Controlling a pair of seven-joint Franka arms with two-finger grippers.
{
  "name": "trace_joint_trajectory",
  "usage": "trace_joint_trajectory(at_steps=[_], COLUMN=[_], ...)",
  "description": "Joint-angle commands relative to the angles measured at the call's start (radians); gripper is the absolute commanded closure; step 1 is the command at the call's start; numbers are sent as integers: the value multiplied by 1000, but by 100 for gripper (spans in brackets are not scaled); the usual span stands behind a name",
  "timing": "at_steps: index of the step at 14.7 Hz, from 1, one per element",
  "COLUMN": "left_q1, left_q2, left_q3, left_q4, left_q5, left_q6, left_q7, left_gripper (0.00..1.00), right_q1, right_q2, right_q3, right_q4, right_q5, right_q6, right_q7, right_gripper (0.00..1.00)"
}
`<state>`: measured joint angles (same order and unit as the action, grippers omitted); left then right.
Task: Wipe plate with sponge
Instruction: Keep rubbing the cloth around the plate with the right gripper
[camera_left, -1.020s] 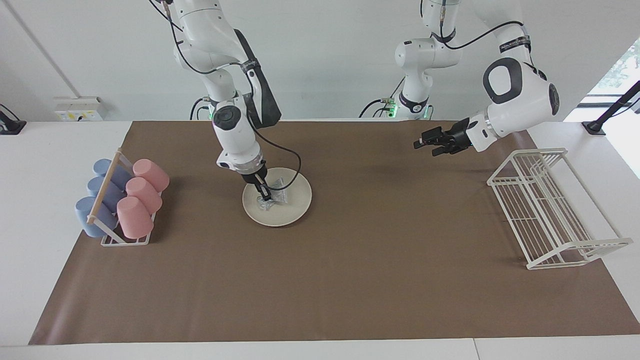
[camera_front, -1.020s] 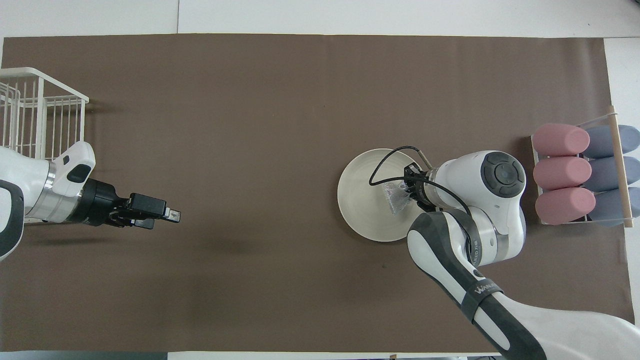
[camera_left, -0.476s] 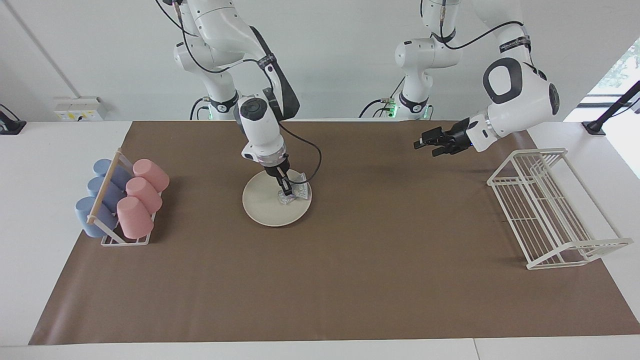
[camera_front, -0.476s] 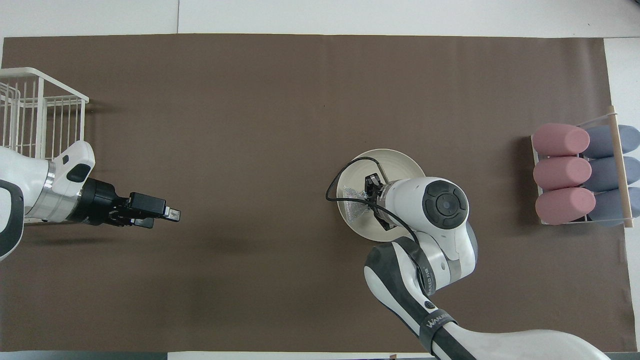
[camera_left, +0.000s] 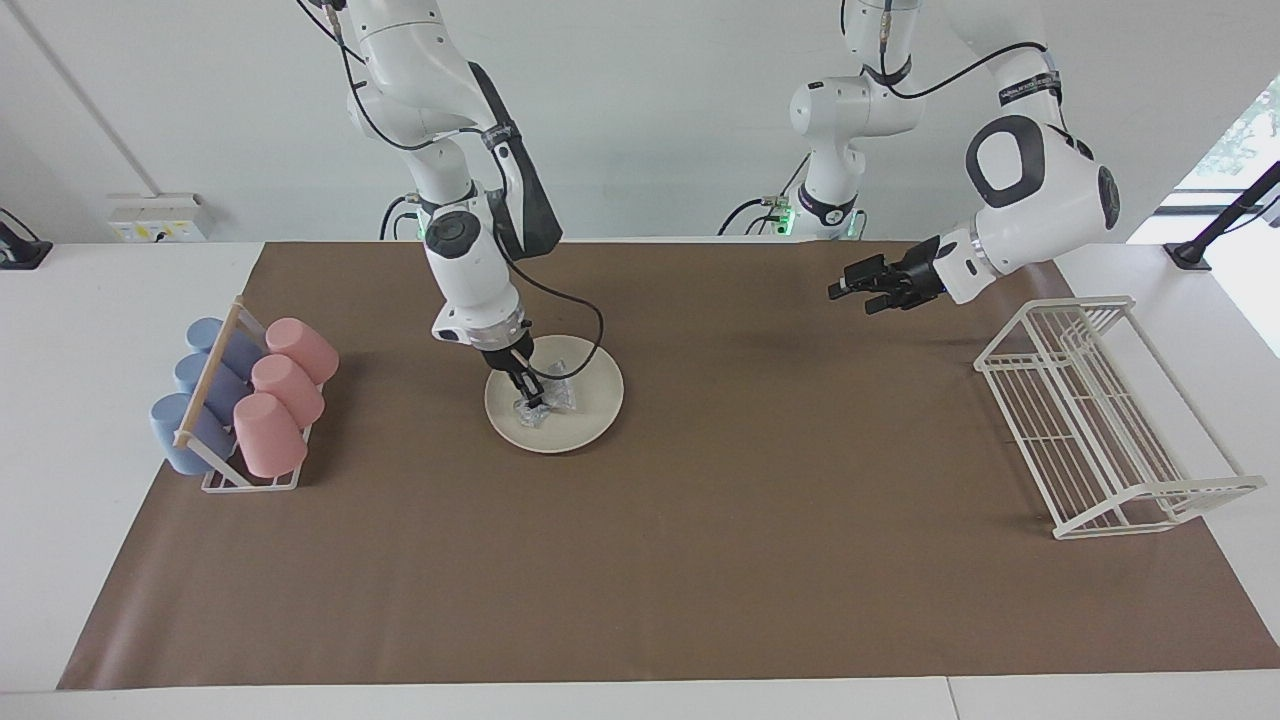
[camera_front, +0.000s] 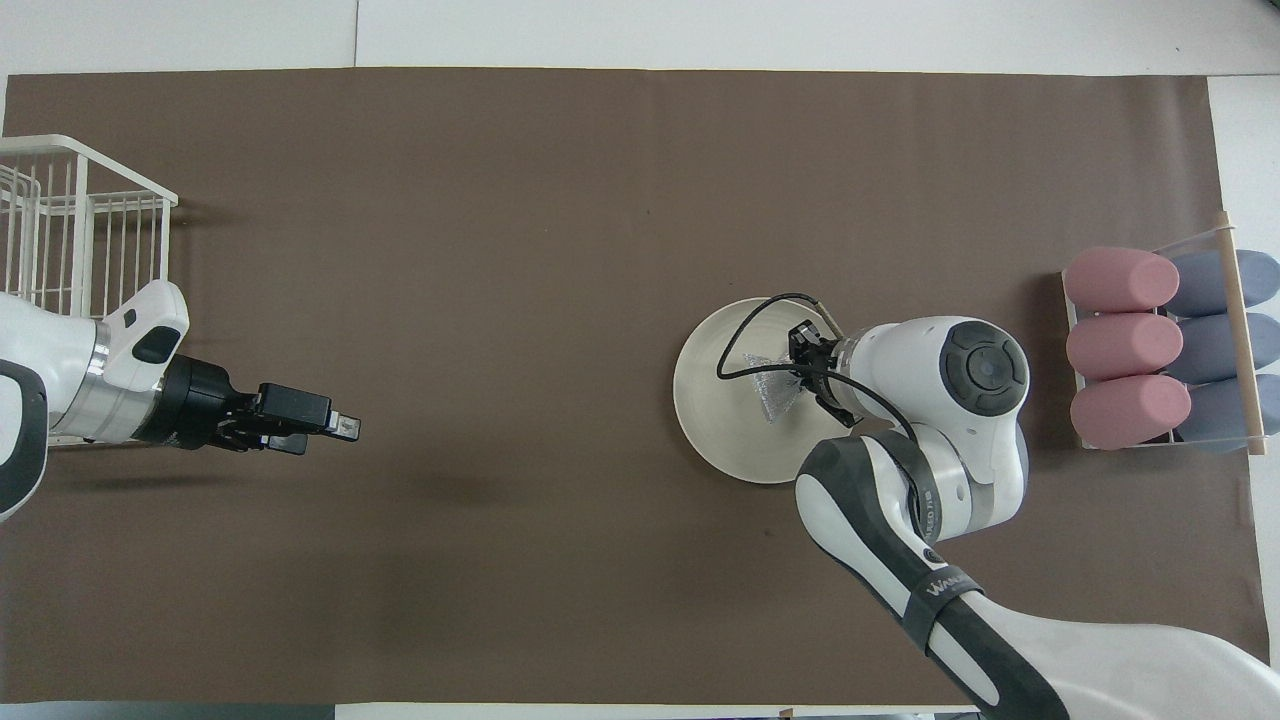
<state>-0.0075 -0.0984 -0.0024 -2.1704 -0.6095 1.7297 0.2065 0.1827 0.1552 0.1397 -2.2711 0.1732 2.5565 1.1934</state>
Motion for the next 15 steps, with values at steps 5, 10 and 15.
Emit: trace_joint_trajectory(at_steps=[5,10,15], left_q1=[1,1,1], left_q2=[-7,-7,-6], left_q3=[-4,-4,-5], left_q4=[3,3,3], left_q5=[20,20,20], left_q6=[8,10,13], left_q7=[-30,-27,-30], left_gripper=[0,0,0], right_q1=[-19,96,159], right_q2=[15,20,24], right_q3=[8,8,9], right_q4=[-15,-18,-16], right_q5=[6,6,6], right_q6=[1,10,14], right_q7=[-31,208,344], right_gripper=[100,100,100])
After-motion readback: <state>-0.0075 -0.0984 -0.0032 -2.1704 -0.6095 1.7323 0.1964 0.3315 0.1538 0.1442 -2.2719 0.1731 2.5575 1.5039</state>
